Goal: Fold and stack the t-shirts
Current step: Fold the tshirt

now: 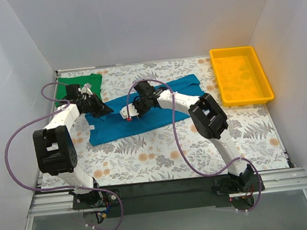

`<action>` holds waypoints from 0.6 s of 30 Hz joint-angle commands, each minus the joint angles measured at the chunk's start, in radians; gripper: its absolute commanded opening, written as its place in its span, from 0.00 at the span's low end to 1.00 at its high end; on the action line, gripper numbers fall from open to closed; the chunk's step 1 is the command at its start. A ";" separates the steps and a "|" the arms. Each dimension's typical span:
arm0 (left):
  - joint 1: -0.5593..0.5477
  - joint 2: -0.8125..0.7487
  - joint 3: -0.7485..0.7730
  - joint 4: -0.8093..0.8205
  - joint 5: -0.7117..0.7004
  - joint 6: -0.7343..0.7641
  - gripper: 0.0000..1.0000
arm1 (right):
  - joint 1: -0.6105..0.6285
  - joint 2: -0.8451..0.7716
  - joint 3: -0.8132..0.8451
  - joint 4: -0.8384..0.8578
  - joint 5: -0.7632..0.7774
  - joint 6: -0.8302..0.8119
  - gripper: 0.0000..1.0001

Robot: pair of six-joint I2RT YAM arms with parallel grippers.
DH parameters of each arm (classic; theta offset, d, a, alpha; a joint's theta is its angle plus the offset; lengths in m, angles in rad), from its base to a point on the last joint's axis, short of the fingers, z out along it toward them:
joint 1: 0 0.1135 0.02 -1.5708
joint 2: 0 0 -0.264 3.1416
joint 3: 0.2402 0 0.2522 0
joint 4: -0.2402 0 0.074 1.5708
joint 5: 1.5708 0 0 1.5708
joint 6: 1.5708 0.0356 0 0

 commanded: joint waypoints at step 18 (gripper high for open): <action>-0.003 0.125 0.092 0.046 -0.064 -0.028 0.00 | 0.025 -0.085 -0.021 0.067 0.166 0.170 0.01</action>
